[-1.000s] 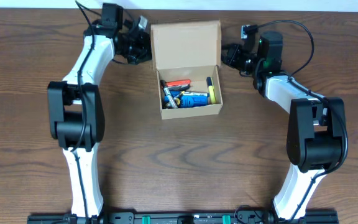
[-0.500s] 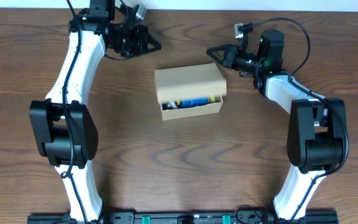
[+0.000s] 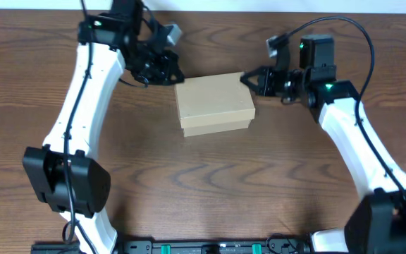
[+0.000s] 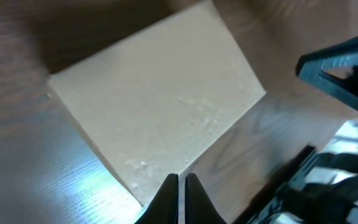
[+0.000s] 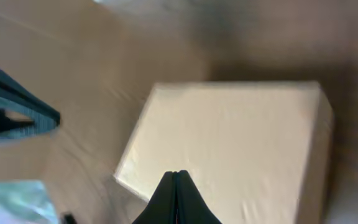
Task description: Pack container
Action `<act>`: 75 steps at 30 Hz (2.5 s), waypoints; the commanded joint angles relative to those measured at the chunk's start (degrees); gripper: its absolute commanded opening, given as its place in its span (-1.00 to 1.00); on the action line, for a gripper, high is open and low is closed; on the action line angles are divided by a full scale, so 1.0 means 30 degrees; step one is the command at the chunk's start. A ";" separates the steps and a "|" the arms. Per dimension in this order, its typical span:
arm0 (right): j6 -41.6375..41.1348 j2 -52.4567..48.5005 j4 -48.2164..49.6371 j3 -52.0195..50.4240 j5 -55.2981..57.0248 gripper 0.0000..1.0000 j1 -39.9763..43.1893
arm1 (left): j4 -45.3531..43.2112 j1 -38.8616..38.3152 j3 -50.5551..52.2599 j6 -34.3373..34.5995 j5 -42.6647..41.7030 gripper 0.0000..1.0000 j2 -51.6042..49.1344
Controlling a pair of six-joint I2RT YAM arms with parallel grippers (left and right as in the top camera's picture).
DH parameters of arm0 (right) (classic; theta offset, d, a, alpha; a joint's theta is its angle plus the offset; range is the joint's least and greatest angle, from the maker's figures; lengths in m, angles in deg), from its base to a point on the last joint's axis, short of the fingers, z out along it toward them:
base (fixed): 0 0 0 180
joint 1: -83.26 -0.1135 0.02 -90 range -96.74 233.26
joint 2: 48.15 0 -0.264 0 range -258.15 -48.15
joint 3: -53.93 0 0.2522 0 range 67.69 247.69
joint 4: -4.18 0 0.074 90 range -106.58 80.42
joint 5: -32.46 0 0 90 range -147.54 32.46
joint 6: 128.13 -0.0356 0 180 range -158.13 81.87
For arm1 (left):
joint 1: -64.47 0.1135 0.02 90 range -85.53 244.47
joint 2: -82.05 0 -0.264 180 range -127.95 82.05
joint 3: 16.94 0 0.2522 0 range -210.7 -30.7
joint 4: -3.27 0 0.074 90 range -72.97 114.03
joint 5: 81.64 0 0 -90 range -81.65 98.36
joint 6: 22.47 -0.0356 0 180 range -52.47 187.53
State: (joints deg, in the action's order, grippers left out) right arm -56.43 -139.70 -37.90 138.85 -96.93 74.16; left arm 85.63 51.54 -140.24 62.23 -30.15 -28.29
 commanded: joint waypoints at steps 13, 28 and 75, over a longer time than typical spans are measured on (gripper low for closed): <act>0.2055 -0.0160 -0.0226 -0.3534 0.4306 -0.97 -0.1195 | -0.3351 -0.1574 0.6521 0.0481 0.0685 -0.88 -0.0080; 0.1668 0.0758 0.0663 -0.4226 0.3191 -0.97 -0.1100 | -0.4095 -0.1158 0.7716 0.1421 0.1144 -0.88 0.0627; -0.4466 -0.0240 0.1515 -0.4284 0.8714 -0.97 -0.2455 | -0.1851 -0.0066 0.7723 0.1341 0.5501 -0.88 1.1927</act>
State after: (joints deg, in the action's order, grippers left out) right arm -69.02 -140.27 -33.68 126.10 -69.96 66.99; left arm 79.86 51.25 -117.20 66.23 -14.10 7.22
